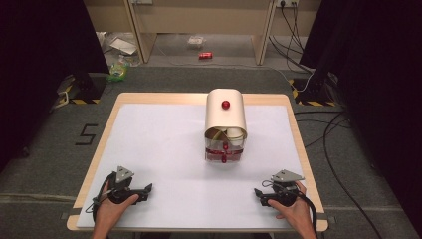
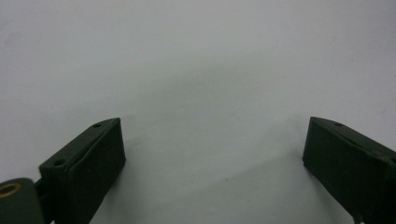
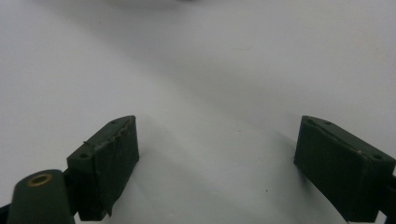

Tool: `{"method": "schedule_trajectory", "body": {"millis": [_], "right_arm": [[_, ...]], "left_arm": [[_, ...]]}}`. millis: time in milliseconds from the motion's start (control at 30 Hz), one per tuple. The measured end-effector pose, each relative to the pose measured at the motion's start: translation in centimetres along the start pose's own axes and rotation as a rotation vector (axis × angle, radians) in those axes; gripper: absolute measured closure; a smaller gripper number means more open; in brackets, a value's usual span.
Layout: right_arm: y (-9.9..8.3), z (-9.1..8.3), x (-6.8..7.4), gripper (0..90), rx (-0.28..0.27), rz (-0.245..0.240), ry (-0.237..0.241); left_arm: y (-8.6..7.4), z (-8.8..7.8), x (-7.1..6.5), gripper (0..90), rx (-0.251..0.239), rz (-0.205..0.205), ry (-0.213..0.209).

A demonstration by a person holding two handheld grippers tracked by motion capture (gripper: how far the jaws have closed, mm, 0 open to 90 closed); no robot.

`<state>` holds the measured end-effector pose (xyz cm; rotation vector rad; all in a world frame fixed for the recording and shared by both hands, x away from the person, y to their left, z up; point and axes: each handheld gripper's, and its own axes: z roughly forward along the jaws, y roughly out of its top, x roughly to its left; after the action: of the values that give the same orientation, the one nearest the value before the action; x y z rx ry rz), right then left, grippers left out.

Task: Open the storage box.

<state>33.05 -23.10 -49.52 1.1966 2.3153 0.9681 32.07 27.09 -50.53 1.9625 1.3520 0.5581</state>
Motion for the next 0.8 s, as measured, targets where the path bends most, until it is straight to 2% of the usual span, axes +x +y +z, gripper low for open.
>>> {"method": "schedule_trajectory", "body": {"millis": [167,267,367,400,633,733,800], "right_arm": [[0.3,0.0,0.2,18.5,-0.014,-0.023,-0.006],[0.8,-0.4,0.6,18.1,-0.062,-0.034,-0.017],[1.1,-0.6,0.8,18.3,-0.085,-0.041,-0.015],[1.5,-0.7,1.2,18.8,-0.114,-0.058,-0.018],[2.4,-0.9,2.1,20.6,-0.17,-0.106,-0.02],[3.1,-1.0,2.9,22.2,-0.198,-0.151,-0.012],[3.6,-0.9,3.8,23.8,-0.216,-0.209,-0.009]], "left_arm": [[0.0,0.0,0.0,4.8,0.0,0.0,0.0],[0.0,0.0,0.0,4.8,0.0,0.0,0.0],[0.0,0.0,0.0,4.8,0.0,0.0,0.0],[0.0,0.0,0.0,4.8,-0.001,-0.001,0.0],[0.0,0.0,0.0,4.8,0.0,0.0,0.0],[0.0,0.0,0.0,4.8,0.0,0.0,0.0],[0.0,0.0,0.0,4.8,-0.001,-0.002,0.0]]}}
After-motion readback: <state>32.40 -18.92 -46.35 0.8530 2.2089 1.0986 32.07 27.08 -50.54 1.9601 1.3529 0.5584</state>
